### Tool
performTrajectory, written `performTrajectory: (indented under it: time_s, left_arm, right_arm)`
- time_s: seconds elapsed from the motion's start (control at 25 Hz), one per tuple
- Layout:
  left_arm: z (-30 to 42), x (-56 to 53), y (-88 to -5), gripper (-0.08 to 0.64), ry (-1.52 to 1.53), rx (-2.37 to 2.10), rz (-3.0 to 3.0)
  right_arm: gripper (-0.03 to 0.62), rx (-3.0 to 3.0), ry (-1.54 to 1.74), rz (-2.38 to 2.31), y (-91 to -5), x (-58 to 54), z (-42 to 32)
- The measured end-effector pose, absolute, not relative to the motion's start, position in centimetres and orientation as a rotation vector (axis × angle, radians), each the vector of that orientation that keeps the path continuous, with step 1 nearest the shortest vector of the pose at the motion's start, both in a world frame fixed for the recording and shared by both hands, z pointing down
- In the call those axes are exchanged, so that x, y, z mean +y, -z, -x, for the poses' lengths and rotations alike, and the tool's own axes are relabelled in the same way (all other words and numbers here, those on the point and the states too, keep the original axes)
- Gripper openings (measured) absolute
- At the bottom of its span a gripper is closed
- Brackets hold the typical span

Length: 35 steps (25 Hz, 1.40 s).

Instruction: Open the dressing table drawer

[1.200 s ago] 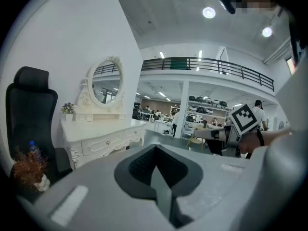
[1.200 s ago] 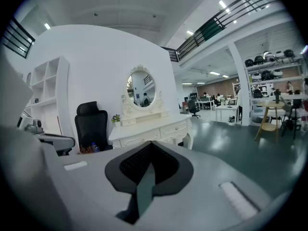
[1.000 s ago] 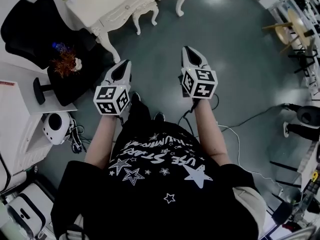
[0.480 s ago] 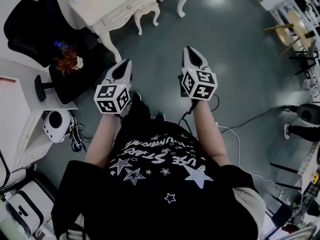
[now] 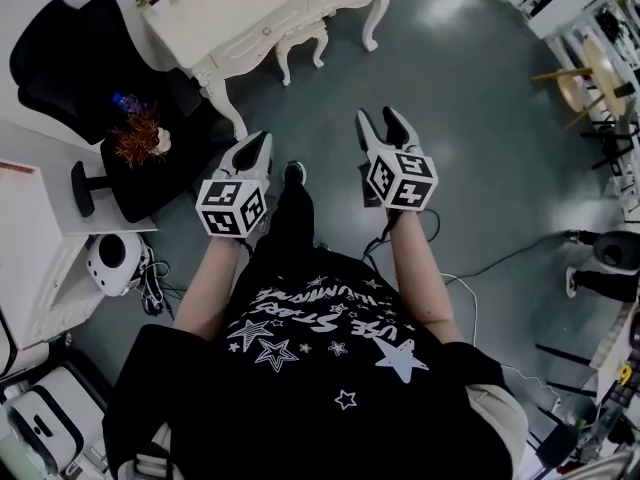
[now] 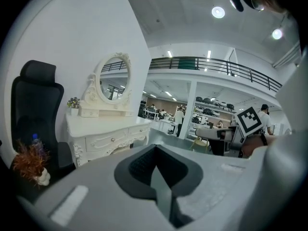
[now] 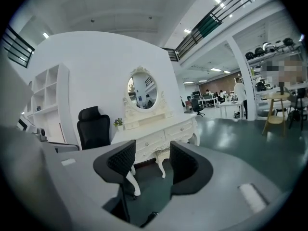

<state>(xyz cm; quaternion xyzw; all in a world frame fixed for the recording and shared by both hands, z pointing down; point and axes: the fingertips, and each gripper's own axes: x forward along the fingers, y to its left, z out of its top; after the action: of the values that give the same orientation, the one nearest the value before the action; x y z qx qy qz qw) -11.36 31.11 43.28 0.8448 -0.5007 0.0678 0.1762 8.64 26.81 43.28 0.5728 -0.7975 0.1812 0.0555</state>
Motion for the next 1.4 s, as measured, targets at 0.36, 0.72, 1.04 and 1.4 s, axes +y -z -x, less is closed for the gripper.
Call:
performTrajectory:
  time_s: [0.36,0.72,1.04,1.4]
  left_arm:
    - [11.1,17.0,-45.1,0.000,-0.204,-1.348,-2.402]
    - [11.7,2.6,-44.3,0.000,-0.225,-1.297,-2.437]
    - [13.7,-4.7,-44.1,0.000,-0.193,-1.299,-2.421]
    - [14.6,-9.2,-44.4,0.000,-0.193,-1.332,-2.396]
  right_arm:
    - [0.287,-2.364,-0.606,-1.741,-45.3,14.3,-8.7]
    - [0.290,-2.323,-0.645,-1.761,-45.3,0.0,-7.8]
    - [0.291,-2.328,-0.602,-1.747,-44.2,-8.0,-5.6]
    - [0.290,-2.339,-0.604,-1.741,-44.4,-13.5,-5.6]
